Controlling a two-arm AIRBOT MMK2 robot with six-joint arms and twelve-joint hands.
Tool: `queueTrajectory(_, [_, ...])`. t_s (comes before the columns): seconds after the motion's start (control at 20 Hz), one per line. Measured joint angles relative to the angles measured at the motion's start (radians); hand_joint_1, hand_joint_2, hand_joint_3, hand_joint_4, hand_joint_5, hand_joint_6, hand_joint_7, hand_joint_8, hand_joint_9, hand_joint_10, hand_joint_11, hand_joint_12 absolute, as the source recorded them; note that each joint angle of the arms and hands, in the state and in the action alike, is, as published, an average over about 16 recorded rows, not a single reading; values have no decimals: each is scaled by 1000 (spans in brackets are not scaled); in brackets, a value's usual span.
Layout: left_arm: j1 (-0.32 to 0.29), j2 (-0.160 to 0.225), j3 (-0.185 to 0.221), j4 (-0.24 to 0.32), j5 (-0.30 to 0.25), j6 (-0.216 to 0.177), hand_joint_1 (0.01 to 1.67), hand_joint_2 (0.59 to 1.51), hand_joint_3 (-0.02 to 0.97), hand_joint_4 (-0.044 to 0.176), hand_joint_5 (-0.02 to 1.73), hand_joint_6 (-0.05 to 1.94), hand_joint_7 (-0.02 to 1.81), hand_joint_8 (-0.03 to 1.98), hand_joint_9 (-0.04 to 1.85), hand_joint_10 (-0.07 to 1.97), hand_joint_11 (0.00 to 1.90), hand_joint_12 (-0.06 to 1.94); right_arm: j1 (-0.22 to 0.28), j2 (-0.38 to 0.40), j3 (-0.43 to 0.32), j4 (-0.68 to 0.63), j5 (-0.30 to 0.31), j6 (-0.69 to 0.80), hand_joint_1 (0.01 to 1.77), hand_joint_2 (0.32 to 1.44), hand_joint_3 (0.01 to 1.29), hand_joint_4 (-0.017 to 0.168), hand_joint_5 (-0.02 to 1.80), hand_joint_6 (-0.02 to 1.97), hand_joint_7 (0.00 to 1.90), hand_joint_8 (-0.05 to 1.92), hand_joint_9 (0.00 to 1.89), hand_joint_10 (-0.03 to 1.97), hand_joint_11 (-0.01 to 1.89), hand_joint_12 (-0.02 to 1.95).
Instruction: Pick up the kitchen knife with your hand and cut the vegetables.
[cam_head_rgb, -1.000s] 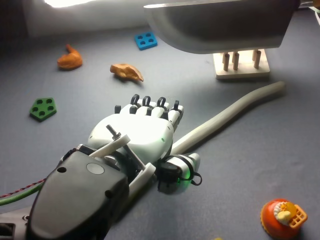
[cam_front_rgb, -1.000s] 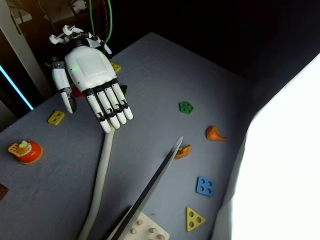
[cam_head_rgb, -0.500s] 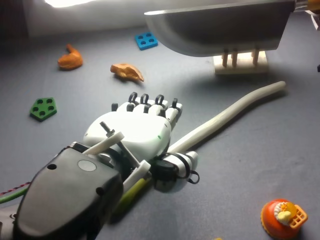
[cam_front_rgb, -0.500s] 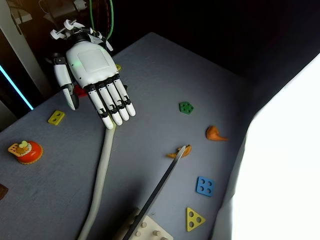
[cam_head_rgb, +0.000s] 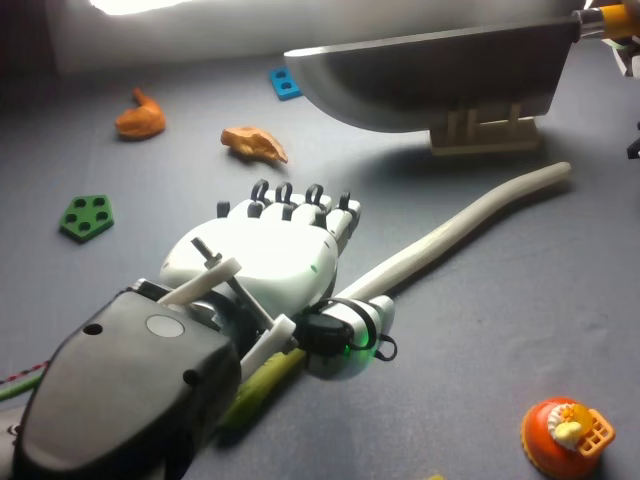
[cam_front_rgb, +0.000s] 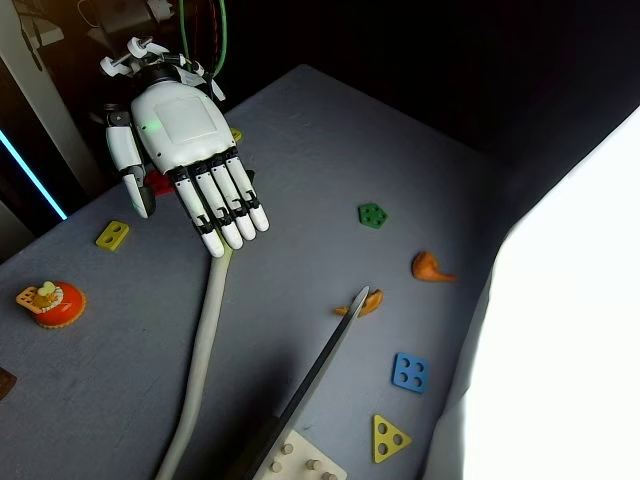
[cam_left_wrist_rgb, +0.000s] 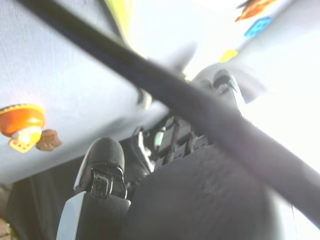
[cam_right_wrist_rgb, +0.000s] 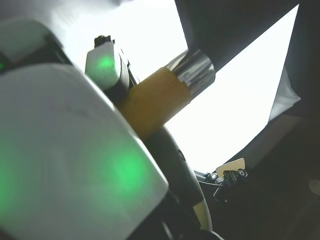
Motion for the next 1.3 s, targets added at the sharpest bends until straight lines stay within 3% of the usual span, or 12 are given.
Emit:
queueTrajectory(1.0, [-34,20,-1,-51,9,46,71,1457,9,2,21,6,29,15,28,7,20,73,-28,-11,17,7,27,9,1551,693,822,166,1363,1889,1511,1756,1555,1793,1586,1808])
queueTrajectory(1.3, [-37,27,-1,-57,6,50,62,1457,9,2,21,6,28,15,25,7,22,71,-33,-10,17,5,30,9,1421,795,684,107,1146,1739,1264,1708,1262,1815,1286,1850])
